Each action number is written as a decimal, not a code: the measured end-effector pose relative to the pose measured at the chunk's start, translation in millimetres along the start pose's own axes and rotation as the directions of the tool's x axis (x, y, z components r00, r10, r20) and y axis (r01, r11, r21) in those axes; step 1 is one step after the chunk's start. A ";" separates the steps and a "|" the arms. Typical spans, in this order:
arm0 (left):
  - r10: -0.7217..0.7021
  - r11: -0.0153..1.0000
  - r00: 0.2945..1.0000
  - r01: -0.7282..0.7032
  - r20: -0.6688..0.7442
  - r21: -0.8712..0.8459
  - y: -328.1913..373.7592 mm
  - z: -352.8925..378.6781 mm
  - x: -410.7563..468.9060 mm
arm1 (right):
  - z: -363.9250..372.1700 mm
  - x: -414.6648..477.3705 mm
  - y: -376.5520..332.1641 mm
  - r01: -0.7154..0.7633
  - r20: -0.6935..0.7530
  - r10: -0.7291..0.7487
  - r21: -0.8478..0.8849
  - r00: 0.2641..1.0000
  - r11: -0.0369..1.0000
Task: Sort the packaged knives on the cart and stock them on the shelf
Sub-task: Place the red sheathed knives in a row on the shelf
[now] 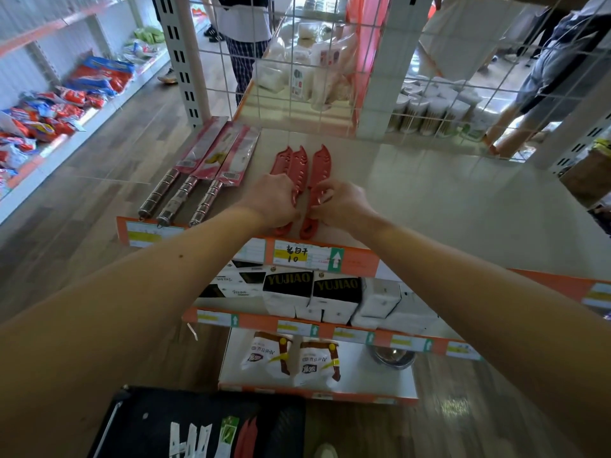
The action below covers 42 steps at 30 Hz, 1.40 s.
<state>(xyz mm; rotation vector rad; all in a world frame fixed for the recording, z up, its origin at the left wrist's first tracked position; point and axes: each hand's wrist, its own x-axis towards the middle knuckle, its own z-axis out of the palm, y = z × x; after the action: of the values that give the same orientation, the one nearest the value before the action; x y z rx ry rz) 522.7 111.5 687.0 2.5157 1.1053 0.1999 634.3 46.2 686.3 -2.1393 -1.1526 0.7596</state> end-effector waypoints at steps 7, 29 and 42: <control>-0.016 1.000 1.000 0.016 -0.007 -0.002 -0.9 0.8 2.9 | 2.6 -6.5 -2.7 0.121 0.014 -0.121 -0.197 0.993 0.973; -0.144 0.983 0.989 0.147 -0.035 0.109 -16.6 -2.5 -1.3 | -3.7 -15.1 -10.8 0.137 -0.009 -0.143 -0.225 0.990 0.965; -0.143 0.985 0.987 0.149 -0.067 0.085 -17.0 -20.1 -12.1 | -16.4 -26.3 -12.1 0.097 -0.038 -0.112 -0.283 0.993 0.954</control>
<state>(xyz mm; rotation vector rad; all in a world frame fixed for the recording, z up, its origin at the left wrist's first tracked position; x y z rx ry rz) 497.4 118.9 698.9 2.5074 1.3450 0.1907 627.5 25.4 711.2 -2.2888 -1.4023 0.5119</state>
